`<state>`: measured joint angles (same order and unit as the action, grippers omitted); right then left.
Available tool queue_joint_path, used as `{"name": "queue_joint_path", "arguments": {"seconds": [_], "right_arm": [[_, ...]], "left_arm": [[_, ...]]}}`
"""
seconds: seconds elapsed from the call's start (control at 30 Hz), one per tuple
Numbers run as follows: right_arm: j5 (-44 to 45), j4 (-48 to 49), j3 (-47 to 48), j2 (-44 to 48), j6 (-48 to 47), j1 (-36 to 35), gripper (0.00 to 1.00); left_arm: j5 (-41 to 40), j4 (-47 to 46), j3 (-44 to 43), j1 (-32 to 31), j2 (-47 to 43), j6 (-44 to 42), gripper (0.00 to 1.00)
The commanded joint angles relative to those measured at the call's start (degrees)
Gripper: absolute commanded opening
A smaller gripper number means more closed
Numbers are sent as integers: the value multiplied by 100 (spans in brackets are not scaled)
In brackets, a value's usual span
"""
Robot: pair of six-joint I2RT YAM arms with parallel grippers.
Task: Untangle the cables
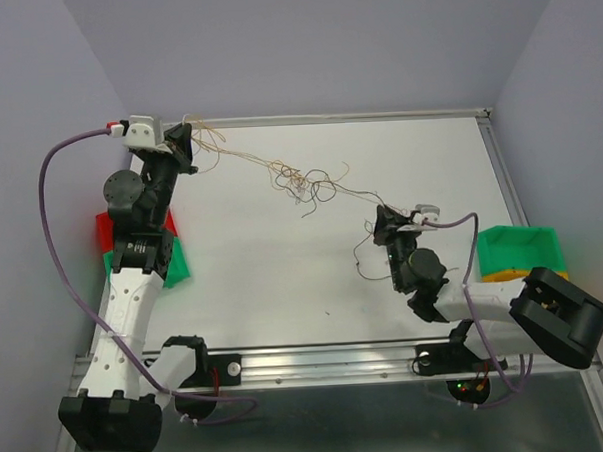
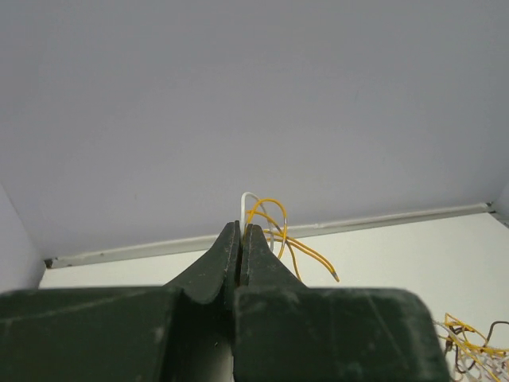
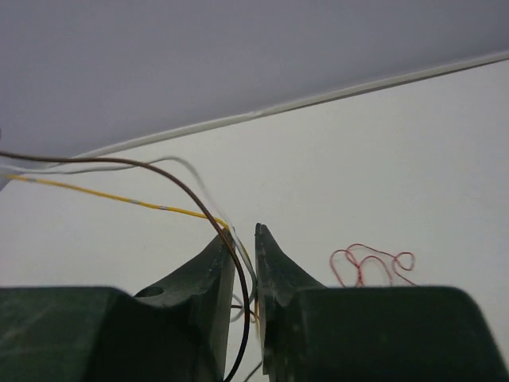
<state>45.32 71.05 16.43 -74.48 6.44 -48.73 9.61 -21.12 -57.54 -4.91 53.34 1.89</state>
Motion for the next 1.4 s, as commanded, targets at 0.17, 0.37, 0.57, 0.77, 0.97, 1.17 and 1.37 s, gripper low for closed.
{"name": "queue_joint_path", "arguments": {"seconds": [0.17,0.37,0.57,0.77,0.97,1.17,1.37], "right_arm": [[1760,-1038,-833,1795,182,188,6],[1744,-1918,-948,2780,358,188,42],[1857,-2253,-1019,3246,411,188,76],[1585,-2542,-913,3203,428,188,77],[2911,-2964,-842,3499,622,197,66],[3272,-3289,-1089,4362,657,188,62],[3361,-3483,-1256,4969,727,188,65]], "left_arm": [[789,-1140,393,43,132,400,0],[332,-1122,445,34,212,321,0],[215,-1113,454,25,256,329,0],[1246,-1166,384,-89,510,435,0],[-730,-1104,463,-212,467,242,0],[-2179,-1306,656,-204,274,426,0],[-2178,-1377,735,-72,107,488,0]]}}
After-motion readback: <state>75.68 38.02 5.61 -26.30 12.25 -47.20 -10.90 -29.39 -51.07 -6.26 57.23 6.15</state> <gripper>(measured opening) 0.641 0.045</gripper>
